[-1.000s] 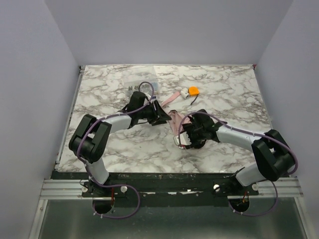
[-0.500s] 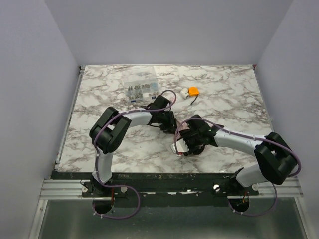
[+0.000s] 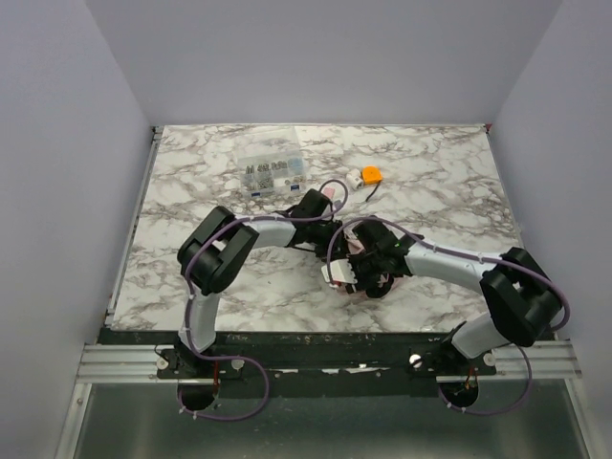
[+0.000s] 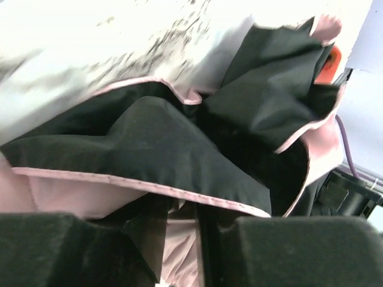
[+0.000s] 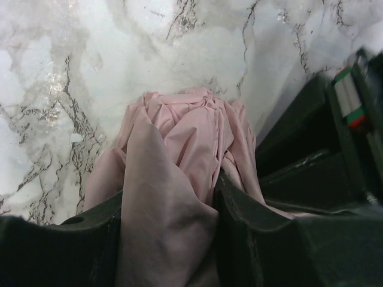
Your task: Put away the umbrella
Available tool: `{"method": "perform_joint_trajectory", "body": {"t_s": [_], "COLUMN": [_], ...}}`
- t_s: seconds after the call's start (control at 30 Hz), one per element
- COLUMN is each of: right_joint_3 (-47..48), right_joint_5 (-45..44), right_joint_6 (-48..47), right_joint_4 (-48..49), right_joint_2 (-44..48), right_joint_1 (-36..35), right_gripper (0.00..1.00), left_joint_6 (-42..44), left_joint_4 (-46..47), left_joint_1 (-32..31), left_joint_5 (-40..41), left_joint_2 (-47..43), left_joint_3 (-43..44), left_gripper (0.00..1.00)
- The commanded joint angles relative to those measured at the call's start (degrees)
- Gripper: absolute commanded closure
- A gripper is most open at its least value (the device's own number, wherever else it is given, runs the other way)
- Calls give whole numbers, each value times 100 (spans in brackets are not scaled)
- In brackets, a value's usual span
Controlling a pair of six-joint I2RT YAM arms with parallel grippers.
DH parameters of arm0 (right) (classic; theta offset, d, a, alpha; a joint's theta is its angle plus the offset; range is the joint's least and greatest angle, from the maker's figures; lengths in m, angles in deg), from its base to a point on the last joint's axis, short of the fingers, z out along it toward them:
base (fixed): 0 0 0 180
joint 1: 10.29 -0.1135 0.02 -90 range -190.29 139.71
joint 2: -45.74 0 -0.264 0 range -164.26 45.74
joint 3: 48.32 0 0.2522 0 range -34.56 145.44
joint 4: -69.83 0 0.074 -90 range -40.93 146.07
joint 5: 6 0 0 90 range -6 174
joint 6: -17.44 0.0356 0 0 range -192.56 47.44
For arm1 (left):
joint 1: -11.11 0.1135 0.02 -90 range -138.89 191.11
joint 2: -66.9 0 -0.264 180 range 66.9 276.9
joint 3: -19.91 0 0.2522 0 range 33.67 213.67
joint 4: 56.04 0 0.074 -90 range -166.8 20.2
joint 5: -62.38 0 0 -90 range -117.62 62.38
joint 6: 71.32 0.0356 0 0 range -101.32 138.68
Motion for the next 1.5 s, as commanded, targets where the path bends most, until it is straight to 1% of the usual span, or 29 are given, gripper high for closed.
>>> {"method": "perform_joint_trajectory", "body": {"t_s": [0.0, 0.07, 0.1, 0.13, 0.23, 0.33, 0.4, 0.43, 0.47, 0.53, 0.57, 0.6, 0.67, 0.7, 0.73, 0.77, 0.8, 0.87, 0.9, 0.93, 0.97, 1.03, 1.1, 1.23, 1.33, 1.47], "right_joint_3": [-218, -165, -120, -64, 51, 204, 350, 432, 506, 691, 779, 873, 1080, 1181, 1327, 1457, 1624, 1896, 1992, 2042, 2087, 2120, 2096, 1991, 1915, 1892], "right_joint_5": [55, 227, 312, 390, 520, 669, 814, 908, 985, 1119, 1156, 1193, 1262, 1314, 1381, 1444, 1504, 1607, 1624, 1618, 1615, 1559, 1491, 1338, 1305, 1305], "right_joint_6": [-16, 2, -2, 5, 37, 134, 219, 233, 247, 232, 214, 211, 231, 232, 254, 251, 306, 316, 327, 345, 360, 423, 513, 702, 742, 769], "right_joint_4": [-832, -1030, -1140, -1257, -1461, -1641, -1825, -1953, -2076, -2339, -2487, -2595, -2787, -2883, -3003, -3128, -3249, -3458, -3498, -3509, -3489, -3417, -3262, -2968, -2854, -2781], "right_joint_2": [-656, -750, -816, -871, -1013, -1126, -1234, -1306, -1403, -1670, -1842, -2008, -2325, -2482, -2626, -2806, -2951, -3256, -3337, -3417, -3454, -3503, -3474, -3357, -3328, -3324], "right_joint_1": [220, 234, 238, 248, 290, 384, 490, 551, 610, 736, 786, 818, 836, 836, 836, 844, 845, 857, 863, 862, 862, 867, 872, 880, 904, 941], "right_gripper": [78, 78, 78, 78, 78, 78, 79, 79, 79, 79, 79, 79, 79, 79, 79, 79, 79, 79, 79, 79, 79, 78, 78, 76, 76, 74], "left_joint_6": [-129, -350, -394, -405, -225, 198, 658, 941, 1064, 1346, 1365, 1480, 1944, 2247, 2794, 3371, 3944, 4816, 5311, 5628, 6140, 6773, 7091, 7612, 7953, 8131], "left_joint_4": [313, 929, 1127, 1237, 1649, 2079, 2609, 2993, 3455, 4680, 5224, 5850, 6826, 7123, 7292, 7258, 7022, 6194, 5756, 5482, 5202, 4832, 4575, 4672, 4956, 5393], "left_joint_1": [337, 659, 810, 906, 1141, 1215, 1230, 1224, 1227, 1226, 1236, 1250, 1198, 983, 747, 404, 124, -376, -644, -880, -1081, -1445, -1608, -1885, -2072, -2311], "left_joint_5": [-118, -39, -5, 30, 268, 1388, 2088, 2432, 2720, 2964, 2875, 2569, 1602, 1417, 1299, 1310, 1454, 1603, 1816, 1981, 2126, 2557, 2705, 2977, 3347, 3448], "left_joint_2": [-869, -1262, -1448, -1600, -2179, -3191, -4157, -4540, -5047, -5644, -5781, -5843, -5807, -5789, -5819, -5888, -5984, -6166, -6218, -6232, -6203, -5990, -5634, -4608, -3858, -3184], "left_joint_3": [-1010, -1329, -1385, -1403, -1524, -2167, -2901, -3430, -3880, -4878, -5312, -5632, -5967, -6095, -6255, -6341, -6388, -6322, -6276, -6222, -6181, -6000, -5748, -5261, -4988, -4766], "left_gripper": [70, 65, 60, 57, 53, 52, 51, 45, 34, 11, 2, 2, 2, 2, 2, 2, 2, 4, 4, 4, 3, 2, 2, 2, 2, 2]}}
